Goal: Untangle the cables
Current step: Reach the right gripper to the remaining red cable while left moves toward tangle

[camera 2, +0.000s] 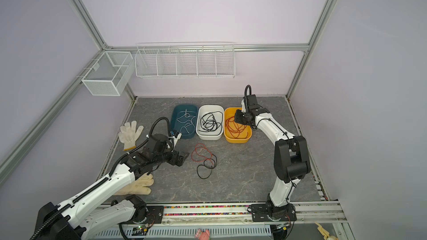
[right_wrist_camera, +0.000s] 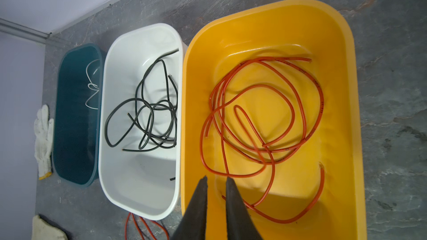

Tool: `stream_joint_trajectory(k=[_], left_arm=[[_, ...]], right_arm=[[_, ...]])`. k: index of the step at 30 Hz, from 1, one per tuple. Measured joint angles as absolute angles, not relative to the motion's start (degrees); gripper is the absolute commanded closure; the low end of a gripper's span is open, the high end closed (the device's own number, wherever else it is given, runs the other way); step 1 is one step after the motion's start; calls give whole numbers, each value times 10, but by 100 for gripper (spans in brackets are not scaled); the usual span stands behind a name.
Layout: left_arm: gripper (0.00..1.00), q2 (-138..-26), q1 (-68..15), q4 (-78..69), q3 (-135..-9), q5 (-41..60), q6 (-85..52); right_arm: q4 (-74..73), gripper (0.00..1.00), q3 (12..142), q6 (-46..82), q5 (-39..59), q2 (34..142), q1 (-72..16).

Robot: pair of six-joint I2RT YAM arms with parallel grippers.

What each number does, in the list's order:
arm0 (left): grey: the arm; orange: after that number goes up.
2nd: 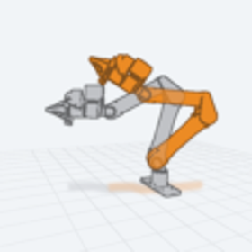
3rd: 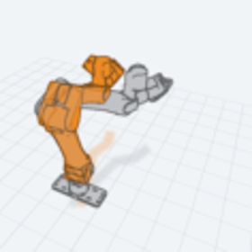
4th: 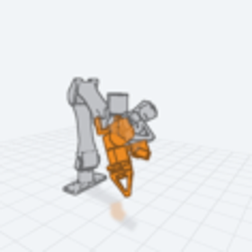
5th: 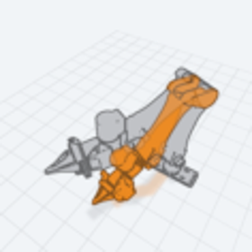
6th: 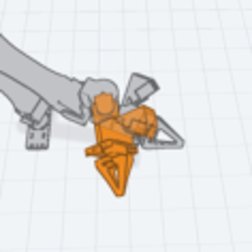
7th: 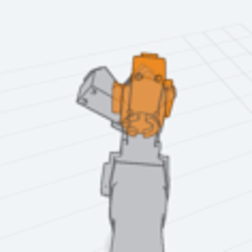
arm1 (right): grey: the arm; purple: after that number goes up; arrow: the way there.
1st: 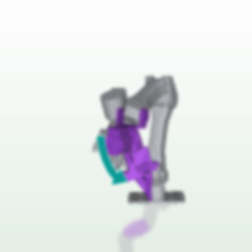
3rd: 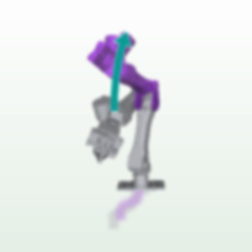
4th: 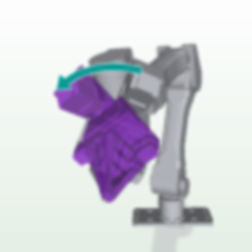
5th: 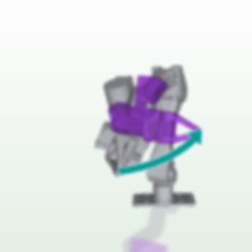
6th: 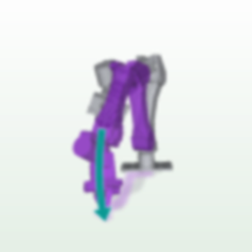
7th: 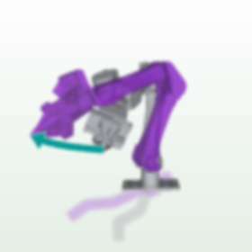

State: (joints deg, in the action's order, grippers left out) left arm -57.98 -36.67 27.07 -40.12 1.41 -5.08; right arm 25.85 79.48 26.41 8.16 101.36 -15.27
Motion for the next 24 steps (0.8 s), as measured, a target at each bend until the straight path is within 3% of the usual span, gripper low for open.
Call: stream_joint_trajectory(k=[5, 12, 24], left_arm=[[1, -580, -367, 271, -401, 13, -49], [1, -580, -367, 272, -401, 14, -50], [1, -574, -369, 307, -421, -2, -48]], right_arm=[[263, 59, 787, 265, 77, 999, -162], [244, 47, 690, 269, 107, 895, -226], [211, 44, 598, 248, 149, 854, -375]])
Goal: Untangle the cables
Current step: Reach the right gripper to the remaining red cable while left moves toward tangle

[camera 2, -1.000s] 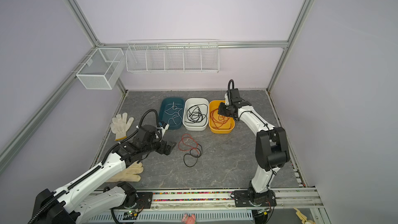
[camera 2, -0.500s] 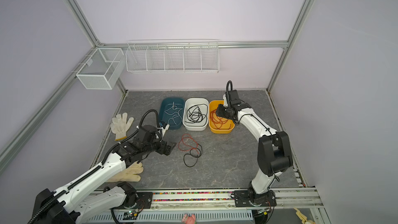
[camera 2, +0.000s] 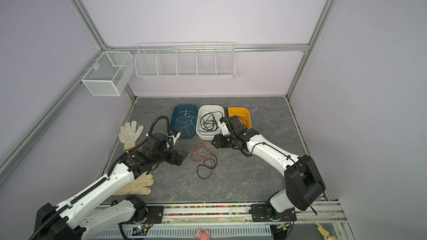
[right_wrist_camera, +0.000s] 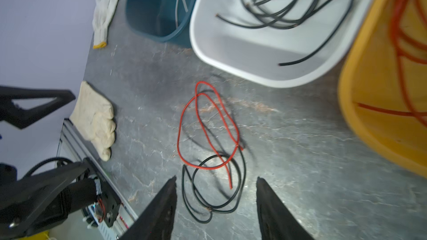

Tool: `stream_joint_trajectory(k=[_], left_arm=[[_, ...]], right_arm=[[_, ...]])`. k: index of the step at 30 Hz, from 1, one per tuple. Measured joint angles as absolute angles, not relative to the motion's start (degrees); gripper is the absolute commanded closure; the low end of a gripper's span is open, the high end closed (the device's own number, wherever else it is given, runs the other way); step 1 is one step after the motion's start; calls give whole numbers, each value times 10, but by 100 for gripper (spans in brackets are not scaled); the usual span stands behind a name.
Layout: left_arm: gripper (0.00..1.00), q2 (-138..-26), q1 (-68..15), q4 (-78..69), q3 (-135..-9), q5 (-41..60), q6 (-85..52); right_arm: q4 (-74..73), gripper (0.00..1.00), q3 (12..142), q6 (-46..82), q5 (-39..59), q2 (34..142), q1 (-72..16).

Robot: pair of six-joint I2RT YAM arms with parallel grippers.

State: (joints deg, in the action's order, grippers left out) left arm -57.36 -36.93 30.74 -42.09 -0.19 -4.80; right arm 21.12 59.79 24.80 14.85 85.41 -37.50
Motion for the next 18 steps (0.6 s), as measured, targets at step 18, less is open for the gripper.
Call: stream_joint_trajectory(k=[18], left_arm=[[1, -537, -445, 286, -383, 60, 57]], right_arm=[[194, 47, 664, 192, 128, 1024, -416]])
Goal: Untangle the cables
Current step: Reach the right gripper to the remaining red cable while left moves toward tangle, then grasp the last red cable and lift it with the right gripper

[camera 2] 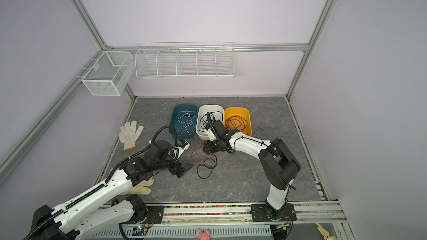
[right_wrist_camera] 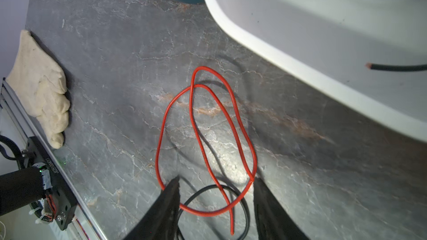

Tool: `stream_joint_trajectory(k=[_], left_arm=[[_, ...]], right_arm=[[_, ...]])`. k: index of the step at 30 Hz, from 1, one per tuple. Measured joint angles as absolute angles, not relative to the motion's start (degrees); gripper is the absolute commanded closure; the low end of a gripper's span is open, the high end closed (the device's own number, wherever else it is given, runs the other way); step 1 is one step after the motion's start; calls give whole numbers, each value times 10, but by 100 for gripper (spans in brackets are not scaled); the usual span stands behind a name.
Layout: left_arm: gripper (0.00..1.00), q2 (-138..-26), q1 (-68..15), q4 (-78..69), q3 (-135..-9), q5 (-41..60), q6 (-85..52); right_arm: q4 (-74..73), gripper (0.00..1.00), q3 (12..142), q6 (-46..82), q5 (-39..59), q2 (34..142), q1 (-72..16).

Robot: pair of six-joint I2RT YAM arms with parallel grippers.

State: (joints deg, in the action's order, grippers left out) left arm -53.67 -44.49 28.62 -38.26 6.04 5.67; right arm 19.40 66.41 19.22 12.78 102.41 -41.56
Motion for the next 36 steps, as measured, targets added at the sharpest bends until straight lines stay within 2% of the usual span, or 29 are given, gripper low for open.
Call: stream_joint_trajectory(k=[9, 17, 21, 26, 36], left_arm=[[1, -485, -460, 268, -357, 59, 87], [1, -482, -460, 262, -357, 58, 93], [1, -474, -460, 257, -354, 58, 93], [1, -463, -460, 253, -351, 58, 96], [1, -460, -460, 251, -348, 58, 97]], right_arm=[[194, 49, 684, 173, 111, 1068, -417], [194, 54, 692, 164, 105, 1095, -418], [194, 61, 692, 160, 101, 1102, -418], [194, 74, 692, 157, 96, 1102, -418], [194, 93, 692, 153, 87, 1102, -420]])
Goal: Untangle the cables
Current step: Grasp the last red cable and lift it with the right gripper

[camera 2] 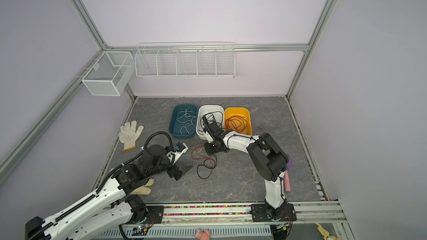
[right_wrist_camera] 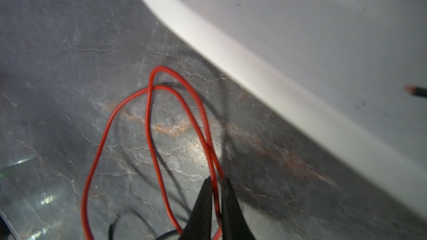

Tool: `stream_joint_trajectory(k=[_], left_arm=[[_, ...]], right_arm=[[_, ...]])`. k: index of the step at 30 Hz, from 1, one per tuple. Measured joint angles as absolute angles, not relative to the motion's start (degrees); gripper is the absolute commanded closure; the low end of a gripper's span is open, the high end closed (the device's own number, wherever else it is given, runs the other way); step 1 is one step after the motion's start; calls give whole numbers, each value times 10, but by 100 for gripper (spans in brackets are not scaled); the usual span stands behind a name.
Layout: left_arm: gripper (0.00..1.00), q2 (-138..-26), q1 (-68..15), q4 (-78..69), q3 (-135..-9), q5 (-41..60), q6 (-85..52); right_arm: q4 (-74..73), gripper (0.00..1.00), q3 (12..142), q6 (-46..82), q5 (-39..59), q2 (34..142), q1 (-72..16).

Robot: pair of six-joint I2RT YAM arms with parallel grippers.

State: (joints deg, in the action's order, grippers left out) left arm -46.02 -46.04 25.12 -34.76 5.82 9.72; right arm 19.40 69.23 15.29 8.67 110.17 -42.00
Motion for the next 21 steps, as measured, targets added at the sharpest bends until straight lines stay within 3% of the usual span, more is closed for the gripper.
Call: stream_joint_trajectory(k=[6, 21], left_arm=[[1, -457, -460, 251, -347, 58, 97], [1, -449, -460, 251, -345, 58, 97]], right_arm=[[194, 93, 677, 152, 84, 1059, -425], [223, 93, 660, 149, 56, 795, -425]])
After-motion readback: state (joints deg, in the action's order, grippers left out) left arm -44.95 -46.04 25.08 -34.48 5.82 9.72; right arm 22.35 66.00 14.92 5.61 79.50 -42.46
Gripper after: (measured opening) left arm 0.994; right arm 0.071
